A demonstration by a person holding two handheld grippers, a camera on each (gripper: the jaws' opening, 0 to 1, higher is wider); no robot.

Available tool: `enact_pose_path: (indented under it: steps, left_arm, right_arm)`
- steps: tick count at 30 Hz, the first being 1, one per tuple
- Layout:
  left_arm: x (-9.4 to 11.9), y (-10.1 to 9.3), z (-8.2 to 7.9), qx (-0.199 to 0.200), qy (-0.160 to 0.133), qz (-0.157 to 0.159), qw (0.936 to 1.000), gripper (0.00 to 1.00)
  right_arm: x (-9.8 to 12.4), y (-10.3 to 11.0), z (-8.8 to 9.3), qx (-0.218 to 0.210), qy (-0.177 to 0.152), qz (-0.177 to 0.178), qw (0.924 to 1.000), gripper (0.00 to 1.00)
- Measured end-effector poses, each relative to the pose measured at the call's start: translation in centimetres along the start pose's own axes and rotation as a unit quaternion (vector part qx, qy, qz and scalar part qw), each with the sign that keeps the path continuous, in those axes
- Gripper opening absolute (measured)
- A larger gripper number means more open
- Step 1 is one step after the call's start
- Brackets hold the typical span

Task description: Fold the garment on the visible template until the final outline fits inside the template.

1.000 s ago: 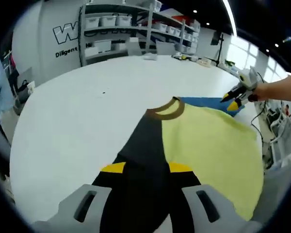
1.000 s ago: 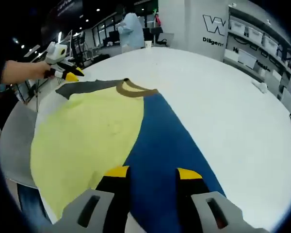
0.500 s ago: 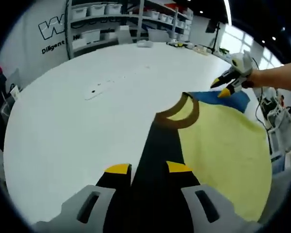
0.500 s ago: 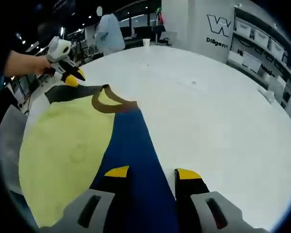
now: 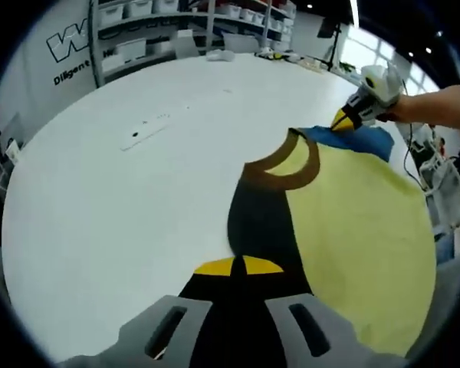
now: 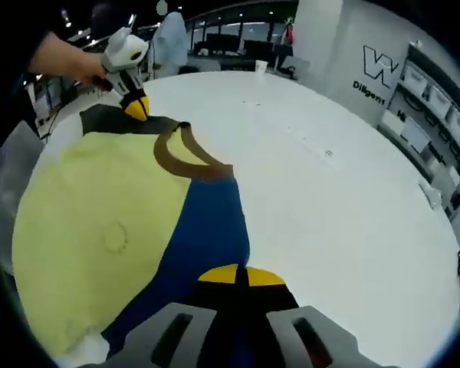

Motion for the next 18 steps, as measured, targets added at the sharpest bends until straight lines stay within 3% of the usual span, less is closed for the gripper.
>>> enact_pose_path:
  steps: [9,18]
  left_arm:
    - [-1.7,3.0,-2.9,0.001,-0.024,-0.028,0.9993,0.07]
    - [-2.9,5.9,-5.2,-0.017,-0.028,-0.043,0.9986,0.09]
  right_arm:
    - [-1.8,-3.9,-1.1,0.001,0.006,0.044,0.999,0.0]
    - [-3.4,-6.8,-2.4,-0.006,0.003,0.047,0.9989,0.0]
Point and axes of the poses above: the point that each gripper's makers call its tool centre point, and the gripper's own axes: x roughly backward along the fingers, y roughly to its left, z roughly out of its underside, the point moved 4 cm from there along x, roughly backward along the fingers, and after that the axes turned 5 degrees about x, right-handed, at the moved point
